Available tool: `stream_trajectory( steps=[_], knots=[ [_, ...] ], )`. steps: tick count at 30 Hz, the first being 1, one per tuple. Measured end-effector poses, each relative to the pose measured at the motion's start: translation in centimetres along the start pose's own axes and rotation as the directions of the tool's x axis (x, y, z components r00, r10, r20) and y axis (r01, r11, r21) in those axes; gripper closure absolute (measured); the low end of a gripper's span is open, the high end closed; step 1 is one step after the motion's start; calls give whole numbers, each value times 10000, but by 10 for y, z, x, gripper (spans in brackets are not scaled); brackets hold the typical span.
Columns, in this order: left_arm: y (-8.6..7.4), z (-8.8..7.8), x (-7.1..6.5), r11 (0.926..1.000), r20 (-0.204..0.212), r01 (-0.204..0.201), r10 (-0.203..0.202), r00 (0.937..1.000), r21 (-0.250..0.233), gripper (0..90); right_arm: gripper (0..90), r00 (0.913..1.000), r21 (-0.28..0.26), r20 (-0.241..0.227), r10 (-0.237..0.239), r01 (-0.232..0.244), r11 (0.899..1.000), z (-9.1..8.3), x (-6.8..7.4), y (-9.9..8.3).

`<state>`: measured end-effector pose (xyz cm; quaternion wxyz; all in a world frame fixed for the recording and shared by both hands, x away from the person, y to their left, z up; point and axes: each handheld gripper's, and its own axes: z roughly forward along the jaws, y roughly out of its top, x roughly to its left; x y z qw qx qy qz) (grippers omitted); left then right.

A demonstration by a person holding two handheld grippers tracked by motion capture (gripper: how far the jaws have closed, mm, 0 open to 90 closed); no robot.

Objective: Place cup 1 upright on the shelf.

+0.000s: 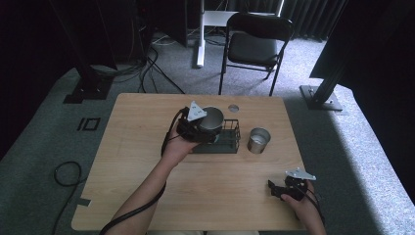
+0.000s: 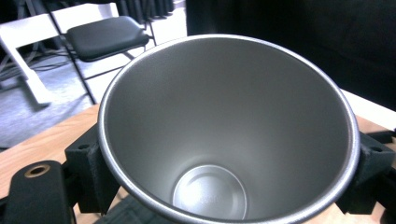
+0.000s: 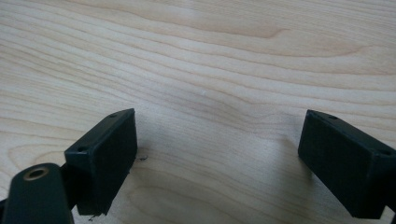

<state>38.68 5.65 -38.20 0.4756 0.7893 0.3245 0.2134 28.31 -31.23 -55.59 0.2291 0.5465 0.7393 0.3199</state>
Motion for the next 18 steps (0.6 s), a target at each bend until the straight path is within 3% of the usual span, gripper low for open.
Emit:
stream_trajectory(
  steps=[9,18],
  knots=[
    [3,-3,17,9984,-956,474,-502,9942,-314,143,113,10000,4,1,5,-5,10000,0,0,0],
    [-10,5,37,9920,-1655,1170,-1233,9785,-477,143,113,10000,3,0,7,-7,10000,0,0,0]
  ],
)
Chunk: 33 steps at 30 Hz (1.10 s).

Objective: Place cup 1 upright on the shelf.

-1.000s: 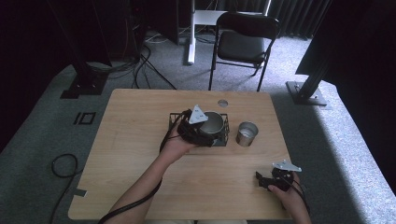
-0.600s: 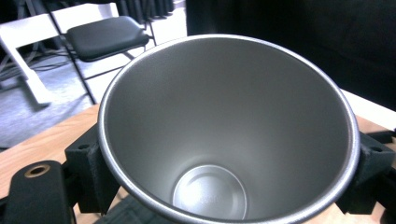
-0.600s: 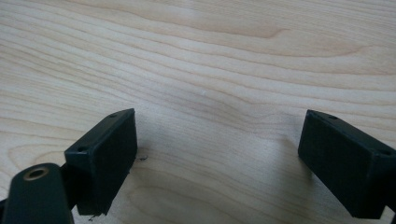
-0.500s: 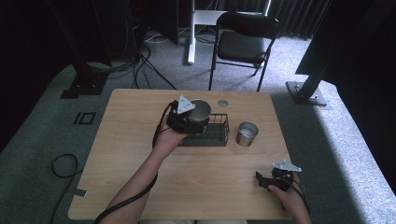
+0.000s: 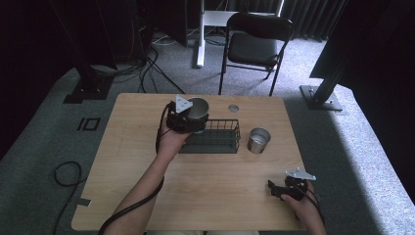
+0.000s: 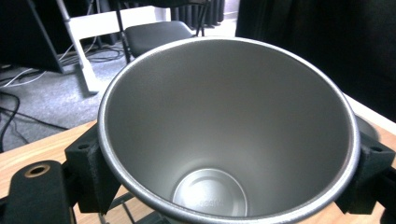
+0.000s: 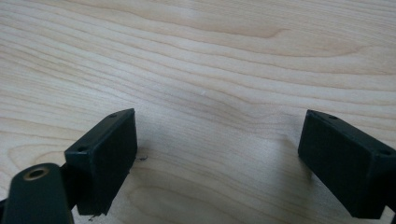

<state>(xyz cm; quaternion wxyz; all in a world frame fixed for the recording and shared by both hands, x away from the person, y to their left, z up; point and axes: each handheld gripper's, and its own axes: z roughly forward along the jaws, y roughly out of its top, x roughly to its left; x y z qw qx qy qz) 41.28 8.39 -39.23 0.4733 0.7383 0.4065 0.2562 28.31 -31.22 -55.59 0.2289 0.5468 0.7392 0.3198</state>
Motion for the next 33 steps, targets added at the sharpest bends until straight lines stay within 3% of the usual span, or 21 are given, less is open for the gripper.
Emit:
stream_trajectory(
  steps=[12,22,33],
  knots=[
    [-20,22,11,9981,-607,312,-279,9978,535,143,113,10000,-2,0,-4,4,10000,0,0,0],
    [-36,36,12,9937,-619,638,-582,9964,919,143,113,10000,-3,1,-4,4,10000,0,0,0],
    [-47,42,11,9921,-655,613,-544,9964,1092,143,113,10000,-2,0,-5,5,10000,0,0,0]
  ],
)
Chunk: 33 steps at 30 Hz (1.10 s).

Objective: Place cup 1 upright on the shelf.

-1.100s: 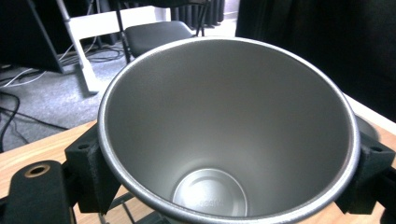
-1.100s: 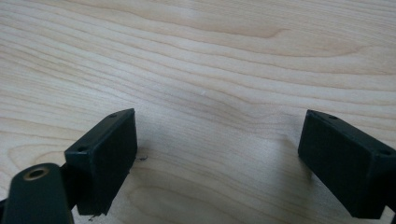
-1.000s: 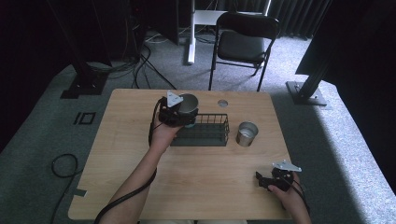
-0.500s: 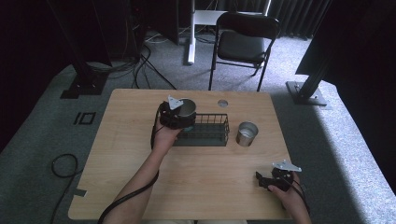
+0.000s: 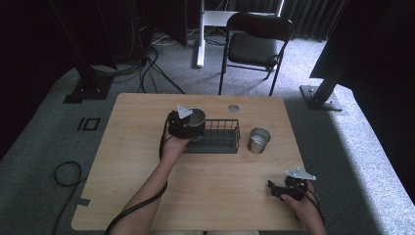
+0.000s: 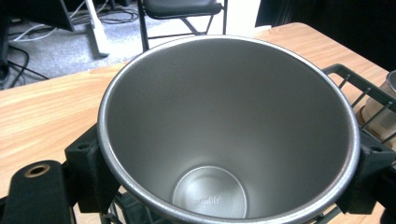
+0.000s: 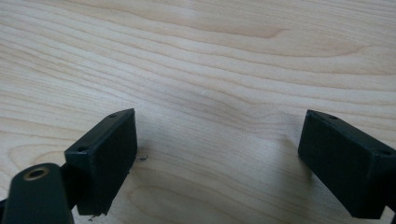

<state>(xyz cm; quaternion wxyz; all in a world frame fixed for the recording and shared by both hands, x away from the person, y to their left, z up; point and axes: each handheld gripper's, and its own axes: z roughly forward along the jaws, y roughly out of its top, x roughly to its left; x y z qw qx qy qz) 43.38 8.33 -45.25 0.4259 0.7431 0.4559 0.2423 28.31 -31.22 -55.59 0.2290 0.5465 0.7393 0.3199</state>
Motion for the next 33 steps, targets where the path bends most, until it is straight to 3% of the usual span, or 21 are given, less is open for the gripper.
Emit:
stream_trajectory(
  steps=[4,12,20,26,33],
  knots=[
    [-1,-1,0,10000,-45,-35,35,10000,-46,143,114,10000,1,0,2,-2,10000,0,0,0],
    [-4,-1,-6,9987,-201,-500,499,9986,-37,142,113,10000,-1,0,1,-1,10000,0,0,0],
    [-1,-3,-5,9995,101,-233,231,9997,194,129,113,10000,2,2,-1,1,10000,0,0,0],
    [2,-9,-5,9998,85,-176,175,9998,110,27,113,10000,1,2,1,-1,10000,0,0,0],
    [1,-19,-1,10000,250,-62,63,9997,-35,27,113,10000,2,3,0,0,10000,0,0,0]
  ],
)
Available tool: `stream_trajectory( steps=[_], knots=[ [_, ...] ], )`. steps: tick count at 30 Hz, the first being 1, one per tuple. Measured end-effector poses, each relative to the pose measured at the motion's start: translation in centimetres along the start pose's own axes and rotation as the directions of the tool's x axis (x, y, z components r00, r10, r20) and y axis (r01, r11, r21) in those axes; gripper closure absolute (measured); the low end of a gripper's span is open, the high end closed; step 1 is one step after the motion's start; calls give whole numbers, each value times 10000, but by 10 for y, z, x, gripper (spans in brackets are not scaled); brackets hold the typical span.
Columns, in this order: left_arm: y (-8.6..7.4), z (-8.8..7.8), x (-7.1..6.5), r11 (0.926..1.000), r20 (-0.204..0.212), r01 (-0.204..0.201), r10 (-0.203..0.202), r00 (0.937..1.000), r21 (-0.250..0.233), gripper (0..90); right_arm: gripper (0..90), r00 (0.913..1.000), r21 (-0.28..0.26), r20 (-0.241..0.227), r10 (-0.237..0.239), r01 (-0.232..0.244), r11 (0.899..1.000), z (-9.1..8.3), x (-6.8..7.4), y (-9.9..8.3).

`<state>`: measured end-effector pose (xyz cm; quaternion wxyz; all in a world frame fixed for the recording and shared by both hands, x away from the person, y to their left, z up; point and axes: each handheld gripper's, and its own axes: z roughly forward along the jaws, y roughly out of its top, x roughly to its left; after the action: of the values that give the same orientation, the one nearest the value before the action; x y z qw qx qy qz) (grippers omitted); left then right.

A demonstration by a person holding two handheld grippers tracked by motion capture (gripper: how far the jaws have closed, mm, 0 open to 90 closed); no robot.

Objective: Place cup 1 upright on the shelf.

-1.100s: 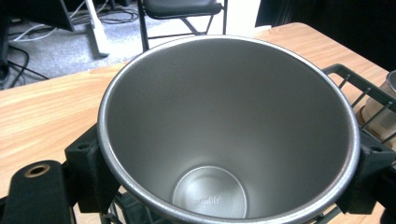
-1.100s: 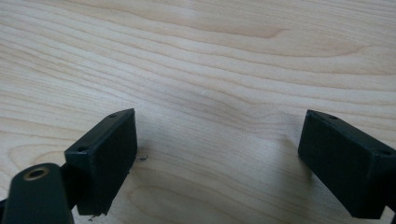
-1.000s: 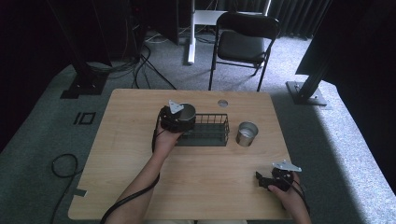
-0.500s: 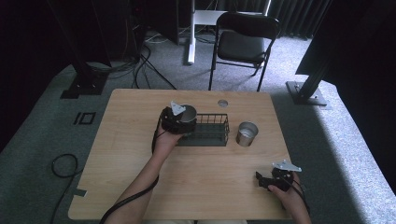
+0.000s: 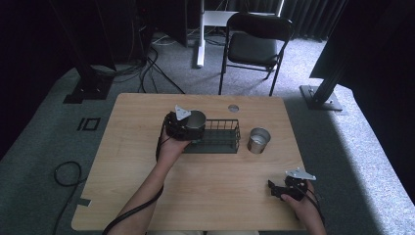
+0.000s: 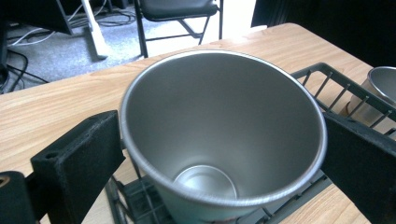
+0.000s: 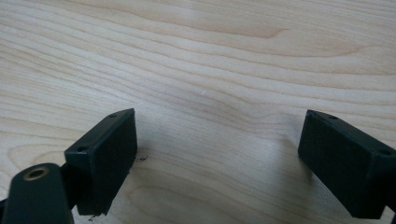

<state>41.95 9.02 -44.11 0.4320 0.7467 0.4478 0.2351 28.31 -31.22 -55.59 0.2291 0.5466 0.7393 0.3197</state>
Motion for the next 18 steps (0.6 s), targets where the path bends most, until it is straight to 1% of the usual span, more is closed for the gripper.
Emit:
stream_trajectory(
  steps=[2,3,5,7,12,13,15,16,18],
  knots=[
    [-2,-3,1,10000,39,-40,40,10000,9,26,113,10000,1,-1,-3,3,10000,0,0,0],
    [-2,-4,2,10000,128,-27,26,9999,46,27,113,10000,1,0,-1,1,10000,0,0,0],
    [-4,-6,3,10000,167,-32,33,9999,-4,27,113,10000,0,1,-2,2,10000,0,0,0],
    [-5,-8,4,10000,297,54,-54,9995,-3,27,113,10000,-1,1,-2,2,10000,0,0,0],
    [-8,-14,5,10000,494,-9,12,9988,-58,27,113,10000,1,0,-1,1,10000,0,0,0],
    [-9,-15,5,10000,607,-31,34,9982,-46,27,113,10000,1,1,-3,3,10000,0,0,0],
    [-10,-16,4,9999,593,-137,136,9981,17,28,113,10000,2,1,-4,4,10000,0,0,0],
    [-11,-17,3,9998,721,-191,188,9972,24,28,113,10000,1,2,-1,1,10000,0,0,0],
    [-13,-18,1,9996,698,-267,263,9972,46,28,113,10000,2,1,-4,4,10000,0,0,0]
  ],
)
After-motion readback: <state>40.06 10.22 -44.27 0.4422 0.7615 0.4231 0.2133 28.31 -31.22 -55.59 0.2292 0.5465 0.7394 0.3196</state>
